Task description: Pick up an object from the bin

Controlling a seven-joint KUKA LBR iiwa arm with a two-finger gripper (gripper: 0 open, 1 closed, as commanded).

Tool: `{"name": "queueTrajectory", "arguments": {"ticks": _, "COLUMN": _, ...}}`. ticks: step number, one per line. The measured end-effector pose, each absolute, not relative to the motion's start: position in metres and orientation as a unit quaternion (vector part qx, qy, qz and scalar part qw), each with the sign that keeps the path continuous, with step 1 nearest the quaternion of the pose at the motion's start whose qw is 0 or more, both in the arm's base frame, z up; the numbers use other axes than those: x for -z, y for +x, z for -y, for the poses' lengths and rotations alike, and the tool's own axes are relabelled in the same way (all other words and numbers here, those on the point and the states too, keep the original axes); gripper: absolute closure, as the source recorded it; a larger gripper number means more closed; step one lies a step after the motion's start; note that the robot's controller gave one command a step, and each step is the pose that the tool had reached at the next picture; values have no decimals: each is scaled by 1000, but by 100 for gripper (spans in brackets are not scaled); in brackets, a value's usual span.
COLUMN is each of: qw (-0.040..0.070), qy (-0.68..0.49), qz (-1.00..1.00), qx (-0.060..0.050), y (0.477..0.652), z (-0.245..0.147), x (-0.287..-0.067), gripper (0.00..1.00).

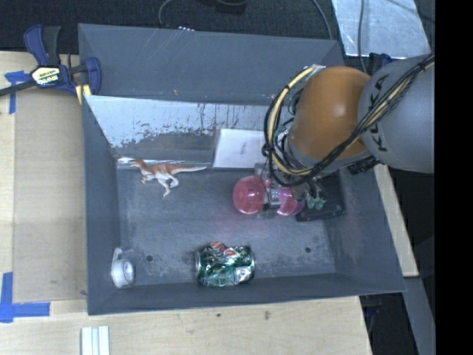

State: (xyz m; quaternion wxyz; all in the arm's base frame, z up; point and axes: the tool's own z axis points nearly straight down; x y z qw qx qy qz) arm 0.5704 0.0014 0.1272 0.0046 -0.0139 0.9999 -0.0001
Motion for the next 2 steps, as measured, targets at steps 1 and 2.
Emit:
{"name": "queueTrajectory", "arguments": {"ticks": 1, "qw": 4, "qy": -14, "qz": -1000, "qx": 0, "y": 570, "z": -2, "x": -126, "gripper": 100}}
{"name": "queueTrajectory", "arguments": {"ticks": 2, "qw": 7, "qy": -24, "qz": -1000, "qx": 0, "y": 566, "z": -4, "x": -277, "gripper": 100}}
